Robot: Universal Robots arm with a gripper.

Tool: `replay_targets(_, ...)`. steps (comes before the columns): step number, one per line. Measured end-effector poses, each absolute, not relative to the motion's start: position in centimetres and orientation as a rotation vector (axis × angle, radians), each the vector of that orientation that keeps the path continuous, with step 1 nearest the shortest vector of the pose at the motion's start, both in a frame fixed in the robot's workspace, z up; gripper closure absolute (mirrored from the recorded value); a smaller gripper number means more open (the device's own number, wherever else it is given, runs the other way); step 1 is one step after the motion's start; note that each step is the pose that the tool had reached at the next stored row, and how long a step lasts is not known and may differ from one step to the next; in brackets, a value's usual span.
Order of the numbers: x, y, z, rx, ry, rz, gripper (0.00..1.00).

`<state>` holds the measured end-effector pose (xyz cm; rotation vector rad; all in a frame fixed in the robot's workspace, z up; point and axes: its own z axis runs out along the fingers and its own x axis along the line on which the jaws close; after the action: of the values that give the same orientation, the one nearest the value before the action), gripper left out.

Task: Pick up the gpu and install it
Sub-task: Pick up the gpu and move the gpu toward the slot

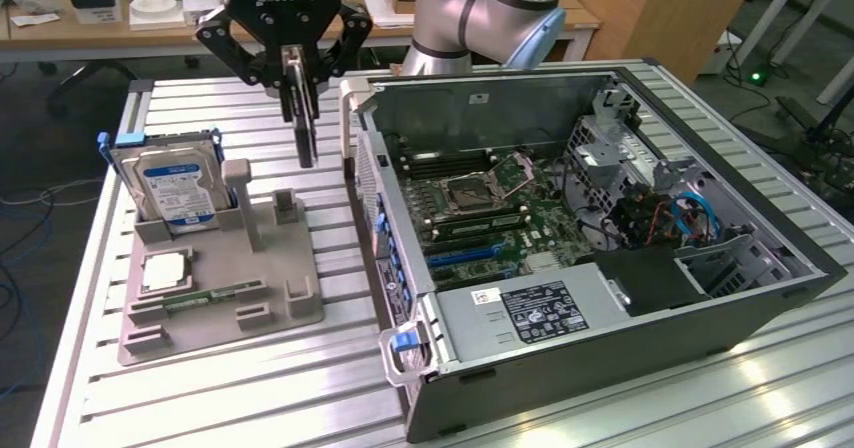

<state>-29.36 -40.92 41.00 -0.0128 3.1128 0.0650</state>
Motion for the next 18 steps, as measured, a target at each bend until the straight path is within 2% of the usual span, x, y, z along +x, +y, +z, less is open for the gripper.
replay_targets(18,-27.8,-40.9,41.0,-0.013,3.113,0.065,0.72)
